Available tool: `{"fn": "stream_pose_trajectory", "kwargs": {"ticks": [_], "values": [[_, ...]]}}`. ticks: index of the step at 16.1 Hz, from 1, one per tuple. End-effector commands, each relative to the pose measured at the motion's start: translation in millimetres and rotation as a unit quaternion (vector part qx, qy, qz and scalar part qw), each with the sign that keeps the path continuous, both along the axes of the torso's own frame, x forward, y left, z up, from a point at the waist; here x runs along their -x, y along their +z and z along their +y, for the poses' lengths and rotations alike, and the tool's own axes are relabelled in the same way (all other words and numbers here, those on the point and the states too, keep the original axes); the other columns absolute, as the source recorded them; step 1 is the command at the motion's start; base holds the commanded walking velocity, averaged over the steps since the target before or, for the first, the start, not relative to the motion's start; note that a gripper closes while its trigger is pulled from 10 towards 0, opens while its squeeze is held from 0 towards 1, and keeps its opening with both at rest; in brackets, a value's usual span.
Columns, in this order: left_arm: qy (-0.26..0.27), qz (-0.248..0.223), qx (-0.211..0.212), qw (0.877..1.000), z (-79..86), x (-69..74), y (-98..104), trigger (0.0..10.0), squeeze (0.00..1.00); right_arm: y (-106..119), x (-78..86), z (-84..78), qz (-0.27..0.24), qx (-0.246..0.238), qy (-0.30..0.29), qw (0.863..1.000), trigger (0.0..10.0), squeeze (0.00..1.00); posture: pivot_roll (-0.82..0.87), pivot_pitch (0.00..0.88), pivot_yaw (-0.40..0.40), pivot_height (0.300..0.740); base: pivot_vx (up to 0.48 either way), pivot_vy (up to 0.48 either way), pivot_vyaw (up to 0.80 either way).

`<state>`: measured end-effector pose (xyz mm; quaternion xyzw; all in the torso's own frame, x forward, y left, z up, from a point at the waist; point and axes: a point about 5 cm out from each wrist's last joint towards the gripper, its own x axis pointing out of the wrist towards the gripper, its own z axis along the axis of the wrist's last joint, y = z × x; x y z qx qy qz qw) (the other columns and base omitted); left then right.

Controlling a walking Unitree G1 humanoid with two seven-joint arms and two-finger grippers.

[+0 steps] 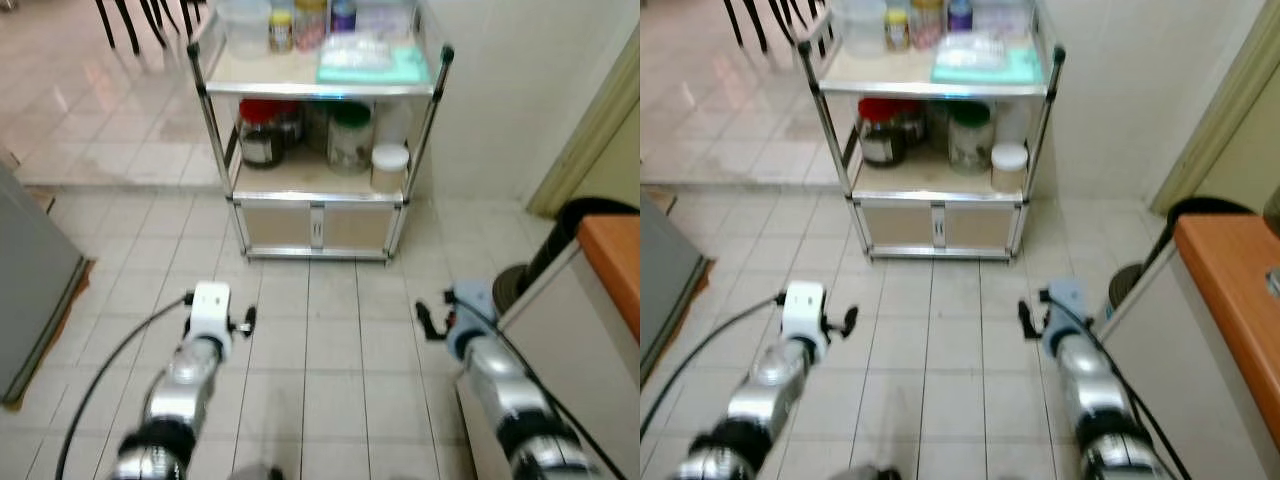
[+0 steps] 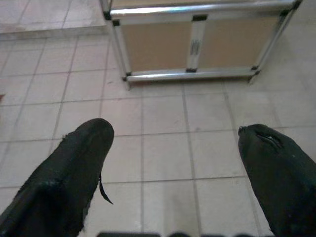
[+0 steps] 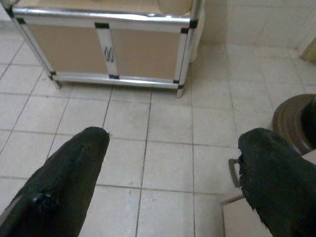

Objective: Kitchen organization

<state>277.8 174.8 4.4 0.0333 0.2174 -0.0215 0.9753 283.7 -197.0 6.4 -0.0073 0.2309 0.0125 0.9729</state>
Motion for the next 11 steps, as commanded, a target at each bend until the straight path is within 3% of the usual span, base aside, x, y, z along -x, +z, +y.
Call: {"fn": "stream_pose_trajectory", "kwargs": {"ticks": [1,4,5,8,10,11], "values": [[-0.003,-0.038,-0.002,0.999,-3.1,-3.4,13.2,10.0,0.00,7.0,0.2,-2.9,-0.016,-0.011,-0.007,1.000,10.0,0.00,-0.24,0.000,0.076,0.740,0.000,0.000,0.00],[-0.023,-0.110,-0.009,0.994,-13.2,9.3,44.2,10.0,0.00,29.9,15.9,-1.9,-0.066,-0.034,-0.028,0.997,10.0,0.00,-0.22,0.000,0.078,0.740,0.000,0.000,0.00],[-0.024,-0.121,-0.009,0.992,-12.7,18.3,47.5,10.0,0.00,35.4,23.0,0.8,-0.074,-0.036,-0.019,0.996,10.0,1.00,-0.21,0.000,0.072,0.740,0.000,0.000,0.00],[0.012,-0.134,0.018,0.991,-7.6,44.8,56.2,10.0,0.00,57.5,38.9,16.7,-0.116,-0.027,0.020,0.993,10.0,1.00,-0.17,0.000,0.023,0.740,0.000,0.000,0.00],[0.010,-0.141,0.008,0.990,-7.9,49.5,67.4,10.0,0.00,64.4,39.5,23.1,-0.116,-0.026,0.035,0.992,10.0,1.00,-0.14,0.000,0.015,0.740,0.000,0.000,0.00],[0.011,-0.147,0.002,0.989,-5.7,48.6,73.0,10.0,0.00,67.5,37.6,27.0,-0.119,-0.020,0.044,0.992,10.0,1.00,-0.14,0.000,0.011,0.740,0.000,0.000,-0.80]]}}
